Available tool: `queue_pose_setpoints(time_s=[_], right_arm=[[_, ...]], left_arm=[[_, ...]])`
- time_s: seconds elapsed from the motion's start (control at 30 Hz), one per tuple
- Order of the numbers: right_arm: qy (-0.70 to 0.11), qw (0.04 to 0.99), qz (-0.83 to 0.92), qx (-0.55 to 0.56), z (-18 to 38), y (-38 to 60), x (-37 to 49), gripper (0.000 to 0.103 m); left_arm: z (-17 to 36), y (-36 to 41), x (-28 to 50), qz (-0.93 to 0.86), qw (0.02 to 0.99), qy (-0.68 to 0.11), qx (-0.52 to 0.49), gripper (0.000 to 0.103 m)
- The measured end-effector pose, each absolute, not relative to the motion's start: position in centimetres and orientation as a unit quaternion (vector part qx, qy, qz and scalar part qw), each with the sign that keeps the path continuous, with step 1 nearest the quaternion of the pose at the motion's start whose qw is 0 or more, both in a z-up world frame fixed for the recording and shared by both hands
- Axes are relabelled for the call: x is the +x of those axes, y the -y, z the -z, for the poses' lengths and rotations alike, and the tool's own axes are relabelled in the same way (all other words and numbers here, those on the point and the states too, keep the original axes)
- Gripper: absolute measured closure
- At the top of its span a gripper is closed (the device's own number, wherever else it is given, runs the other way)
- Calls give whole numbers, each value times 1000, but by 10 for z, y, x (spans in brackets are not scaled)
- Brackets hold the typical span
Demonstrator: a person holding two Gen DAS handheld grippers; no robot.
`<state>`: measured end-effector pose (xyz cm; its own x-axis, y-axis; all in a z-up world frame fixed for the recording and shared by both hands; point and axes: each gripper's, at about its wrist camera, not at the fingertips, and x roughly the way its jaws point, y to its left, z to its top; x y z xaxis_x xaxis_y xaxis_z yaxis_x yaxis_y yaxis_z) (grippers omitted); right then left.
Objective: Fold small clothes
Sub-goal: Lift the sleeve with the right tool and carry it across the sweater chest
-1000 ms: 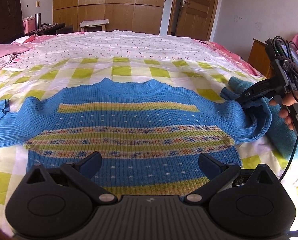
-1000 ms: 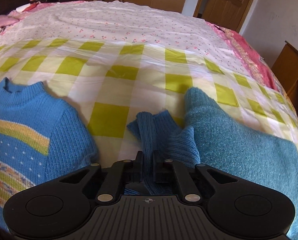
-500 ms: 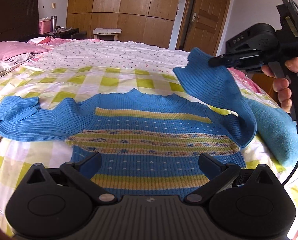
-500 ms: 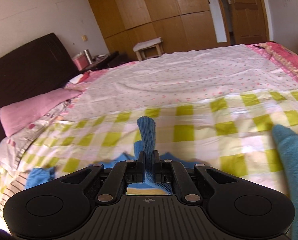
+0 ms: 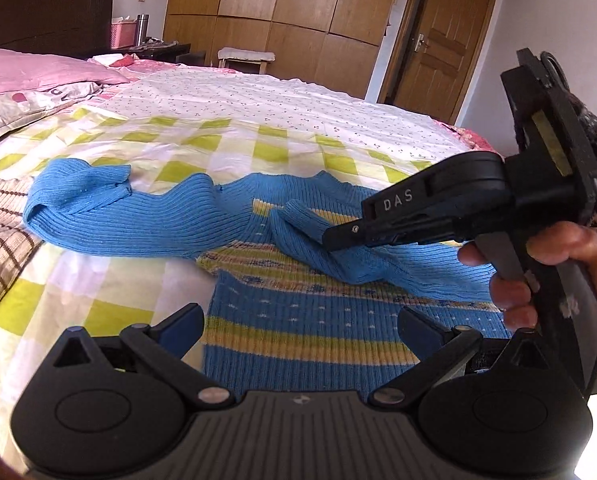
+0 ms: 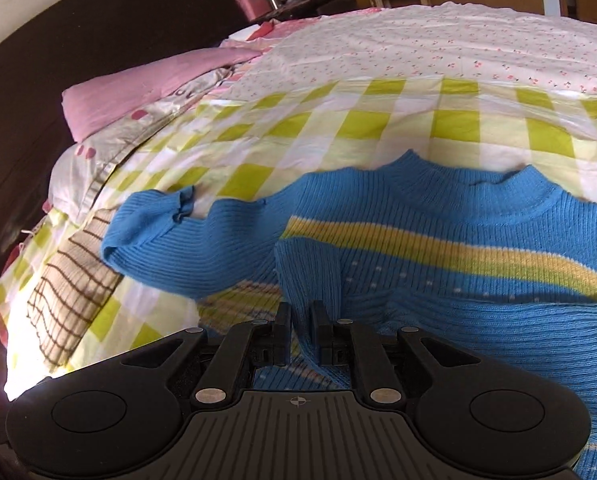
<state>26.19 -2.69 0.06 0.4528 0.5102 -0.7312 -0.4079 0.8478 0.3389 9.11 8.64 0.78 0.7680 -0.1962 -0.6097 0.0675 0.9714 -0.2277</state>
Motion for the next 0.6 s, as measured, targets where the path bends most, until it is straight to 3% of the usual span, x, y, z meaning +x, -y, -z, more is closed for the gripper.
queue_pose_setpoints(time_s=[0.23,0.47,0.6], right_arm=[[-469,807,-355,42,1,29,244,86],[-428,848,-312,-20,-8,25,261,84],[-411,842,-330,-114,-1,-2,271,63]], left_arm=[[-4,-96,92,62,934,-336,-106,0],[0,-103,95,50,932,-341,-113,0],[1,-105,96,47,932,-341,-111,0]])
